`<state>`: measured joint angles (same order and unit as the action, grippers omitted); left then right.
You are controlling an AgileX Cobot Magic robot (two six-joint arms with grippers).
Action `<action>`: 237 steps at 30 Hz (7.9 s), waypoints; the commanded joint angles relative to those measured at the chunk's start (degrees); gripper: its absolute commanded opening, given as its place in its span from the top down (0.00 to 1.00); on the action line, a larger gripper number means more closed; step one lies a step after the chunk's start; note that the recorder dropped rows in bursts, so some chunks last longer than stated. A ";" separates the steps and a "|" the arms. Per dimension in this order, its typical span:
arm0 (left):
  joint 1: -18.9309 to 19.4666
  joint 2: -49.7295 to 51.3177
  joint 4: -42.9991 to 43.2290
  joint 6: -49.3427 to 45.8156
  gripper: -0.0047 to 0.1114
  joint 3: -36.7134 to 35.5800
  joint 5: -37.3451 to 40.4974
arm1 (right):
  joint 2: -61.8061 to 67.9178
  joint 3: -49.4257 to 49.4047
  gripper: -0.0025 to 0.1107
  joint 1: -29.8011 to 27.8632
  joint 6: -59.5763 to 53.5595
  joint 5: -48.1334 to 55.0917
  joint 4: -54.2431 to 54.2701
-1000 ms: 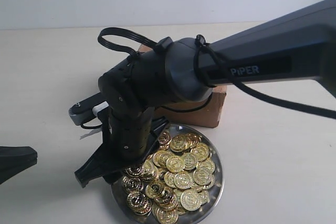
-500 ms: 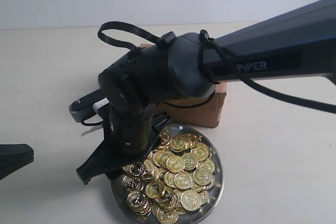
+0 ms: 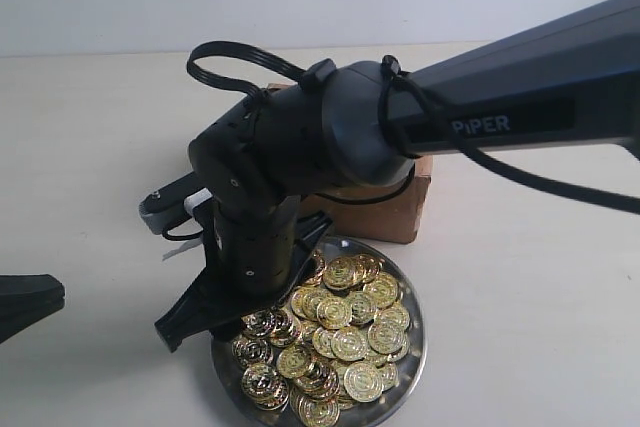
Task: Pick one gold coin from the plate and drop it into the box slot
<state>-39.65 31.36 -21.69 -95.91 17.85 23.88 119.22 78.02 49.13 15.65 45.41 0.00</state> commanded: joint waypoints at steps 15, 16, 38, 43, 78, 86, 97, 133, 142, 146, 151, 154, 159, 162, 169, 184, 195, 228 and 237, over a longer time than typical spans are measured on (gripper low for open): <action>-0.46 -0.24 -0.20 0.50 0.96 -0.28 -0.36 | 0.24 0.42 0.50 -0.40 -0.47 1.25 0.00; -0.46 -0.24 -0.20 0.50 0.96 -0.28 -0.36 | 0.64 0.42 0.50 -0.40 -0.47 1.25 0.00; -2.82 -0.24 -0.20 0.40 0.96 -0.28 -0.37 | 2.04 0.42 0.53 -1.60 -3.93 -0.61 4.46; -2.82 -0.24 -0.20 0.40 0.96 -0.28 -0.37 | 2.04 0.42 0.56 -1.60 -3.83 -0.50 4.46; -4.00 -0.24 -0.20 0.40 0.96 -0.28 -0.25 | -4.07 0.42 0.66 -1.60 -21.14 7.77 5.68; -7.53 -0.24 3.04 0.17 0.96 -1.26 1.95 | -11.06 0.42 0.66 -1.60 -33.47 14.10 10.23; -11.37 -0.24 3.39 -7.35 0.43 -4.47 -3.85 | -19.95 0.42 0.66 -1.60 -50.85 24.55 26.97; -24.38 2.93 2.38 -9.01 0.51 -1.76 -12.55 | -20.45 0.42 0.66 -1.50 -58.02 24.55 39.07; -24.76 5.03 1.29 -9.01 0.50 -1.36 -12.67 | -20.45 0.42 0.66 -1.50 -59.04 24.55 39.05; -27.19 5.40 1.16 -9.01 0.50 -1.36 -12.67 | -20.45 0.42 0.66 -1.50 -59.48 24.04 39.05; -27.93 7.60 1.16 -9.01 0.50 -1.36 -14.44 | -20.45 0.42 0.66 -1.50 -59.48 23.60 39.05; -27.93 8.65 1.16 -9.01 0.55 -1.36 -14.44 | -20.45 0.42 0.66 -1.50 -59.48 23.60 39.05; -27.93 8.63 1.16 -9.01 0.67 -1.36 -14.56 | -20.45 0.42 0.66 -1.50 -59.48 23.60 39.05; -27.93 8.63 1.16 -9.01 0.69 -1.36 -14.56 | -20.45 0.42 0.66 -1.50 -59.48 23.60 39.05; -27.93 8.63 1.16 -9.01 0.72 -1.36 -14.56 | -20.45 0.42 0.66 -1.50 -59.48 23.60 38.91; -27.93 8.63 1.16 -8.60 0.96 -1.36 -14.09 | -22.08 0.93 0.56 -1.64 -57.25 21.79 36.54; -18.18 20.37 3.05 -2.59 0.96 8.12 -12.20 | -54.81 -2.36 0.44 -2.98 -27.00 22.85 12.99; -8.25 90.24 30.13 35.49 0.96 92.10 35.40 | -85.18 -56.58 0.44 -2.98 -39.61 8.28 49.60; -5.97 92.44 32.82 38.55 0.96 92.28 35.73 | -85.18 -56.57 0.44 -2.98 -40.00 8.04 49.92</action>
<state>-46.62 123.77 10.32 -58.79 109.66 59.21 34.52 21.60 46.42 -23.35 54.16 49.28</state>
